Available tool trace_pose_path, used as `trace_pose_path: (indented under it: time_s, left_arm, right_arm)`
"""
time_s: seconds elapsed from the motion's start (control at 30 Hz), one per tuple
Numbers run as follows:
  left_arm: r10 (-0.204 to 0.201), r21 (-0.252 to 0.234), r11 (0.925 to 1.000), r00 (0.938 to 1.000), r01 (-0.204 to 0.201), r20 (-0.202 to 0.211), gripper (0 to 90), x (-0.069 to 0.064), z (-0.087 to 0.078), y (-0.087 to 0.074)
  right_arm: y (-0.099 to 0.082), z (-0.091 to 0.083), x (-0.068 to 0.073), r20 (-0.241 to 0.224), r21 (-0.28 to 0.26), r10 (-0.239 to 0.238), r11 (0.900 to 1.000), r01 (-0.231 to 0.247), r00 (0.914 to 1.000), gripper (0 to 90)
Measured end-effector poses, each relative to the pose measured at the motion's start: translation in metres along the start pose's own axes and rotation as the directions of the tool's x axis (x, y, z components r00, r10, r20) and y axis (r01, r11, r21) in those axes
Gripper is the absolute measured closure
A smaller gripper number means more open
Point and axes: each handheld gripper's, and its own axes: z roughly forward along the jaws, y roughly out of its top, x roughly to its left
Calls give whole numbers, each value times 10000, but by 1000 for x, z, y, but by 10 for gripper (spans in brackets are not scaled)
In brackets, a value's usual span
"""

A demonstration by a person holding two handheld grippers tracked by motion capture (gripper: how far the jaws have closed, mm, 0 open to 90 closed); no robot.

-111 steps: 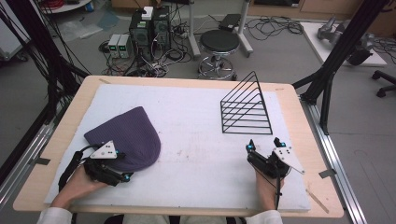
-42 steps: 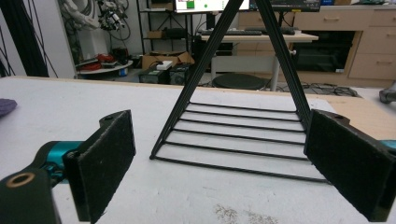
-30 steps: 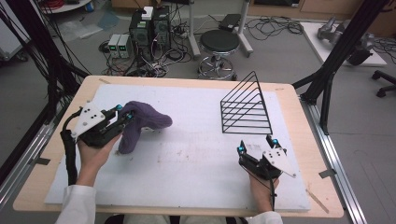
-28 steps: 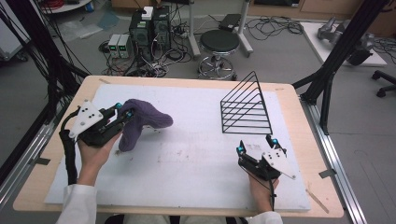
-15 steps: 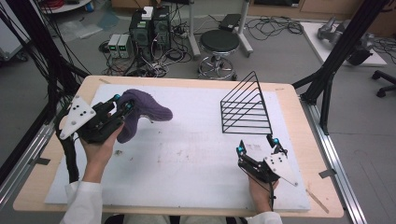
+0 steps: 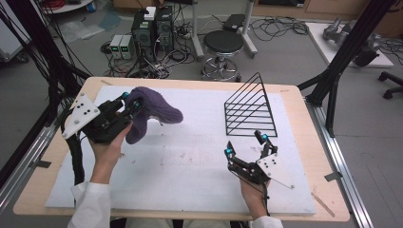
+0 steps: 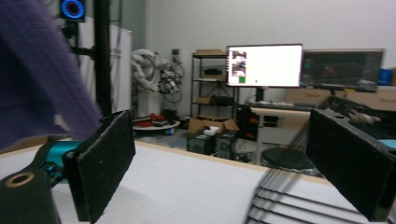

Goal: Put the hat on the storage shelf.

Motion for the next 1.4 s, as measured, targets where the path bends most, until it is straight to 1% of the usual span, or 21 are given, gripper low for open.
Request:
trace_pose_path:
  time_s: [0.13, 0.33, 0.4, 0.43, 0.53, 0.63, 0.67, 0.73, 0.77, 0.87, 0.93, 0.97, 1.0, 1.03, 1.1, 1.17, 1.2, 1.27, 1.3, 1.33, 1.4]
  left_arm:
    - [-99, -78, 9999, 9998, 101, 180, 785, -4, 3, 2]
    - [-180, -192, 9996, 9989, 189, 423, 785, -9, 6, 5]
    - [-127, -142, 9998, 9988, 134, 463, 784, -12, 7, 7]
    - [-1, -49, 10000, 9987, 3, 512, 784, -15, 9, 8]
    - [78, -30, 10000, 9982, -76, 599, 784, -18, 10, 9]
    - [-12, -45, 10000, 9969, 16, 782, 784, -22, 13, 9]
    - [-96, -39, 9999, 9952, 100, 978, 783, -25, 15, 8]
    - [-86, 12, 10000, 9942, 86, 1068, 779, -26, 16, 8]
    - [-53, 124, 9999, 9924, 38, 1231, 779, -30, 18, 6]
    - [-4, 166, 9999, 9910, -18, 1335, 779, -33, 20, 5]
    - [-27, 147, 9999, 9894, 6, 1449, 779, -35, 21, 4]
    - [-126, 75, 9999, 9877, 115, 1558, 780, -36, 22, 4]
    - [-126, 75, 9999, 9877, 115, 1558, 780, -36, 22, 4]
    - [-242, 12, 9997, 9860, 244, 1651, 780, -37, 23, 4]
    - [-320, 8, 9995, 9842, 323, 1743, 780, -38, 24, 3]
    - [-345, 24, 9994, 9844, 346, 1726, 780, -38, 25, 3]
    - [-300, 49, 9996, 9851, 296, 1695, 780, -38, 26, 2]
    - [-224, 129, 9997, 9859, 206, 1657, 780, -38, 27, 2]
    - [-224, 129, 9997, 9859, 206, 1657, 780, -38, 27, 2]
    - [-197, 174, 9997, 9865, 171, 1627, 780, -38, 27, 1]
    - [-124, 259, 9996, 9867, 84, 1622, 780, -37, 28, 0]
  right_arm:
    - [0, 10, 15, -651, 26, -29, 10000, 31, 9979, 80]
    - [3, 30, 33, -1474, -62, 126, 9999, -136, 9890, 80]
    - [4, 37, 39, -1771, -77, 173, 9998, -189, 9840, 80]
    - [3, 41, 42, -1960, 7, 204, 9998, -207, 9804, 80]
    - [0, 49, 49, -2436, 201, 89, 9998, -41, 9698, 81]
    - [-2, 57, 54, -2668, 274, 28, 9996, 47, 9637, 81]
    - [-2, 59, 55, -2732, 251, 22, 9997, 48, 9620, 81]
    - [-1, 63, 58, -2793, 240, 98, 9997, -32, 9602, 80]
    - [0, 65, 59, -2867, 154, 39, 9999, 5, 9580, 81]
    - [0, 67, 61, -2858, 137, 156, 9998, -122, 9582, 81]
    - [-1, 69, 62, -2931, 255, 286, 9994, -221, 9557, 81]
    - [-2, 71, 61, -2962, 371, 276, 9992, -174, 9547, 124]
    - [-2, 71, 61, -2962, 371, 276, 9992, -174, 9547, 124]
    - [-2, 69, 59, -3138, 457, 317, 9988, -183, 9490, 262]
    - [0, 68, 57, -3175, 319, 284, 9993, -192, 9478, 429]
    - [2, 66, 56, -3178, 327, 322, 9992, -230, 9476, 563]
    - [2, 66, 55, -3034, 348, 270, 9992, -172, 9525, 613]
    - [2, 66, 53, -2923, 562, 368, 9982, -213, 9556, 682]
    - [2, 66, 53, -2923, 562, 368, 9982, -213, 9556, 682]
    - [3, 65, 48, -2842, 623, 306, 9980, -134, 9583, 737]
    - [3, 65, 46, -2803, 663, 328, 9977, -148, 9594, 749]
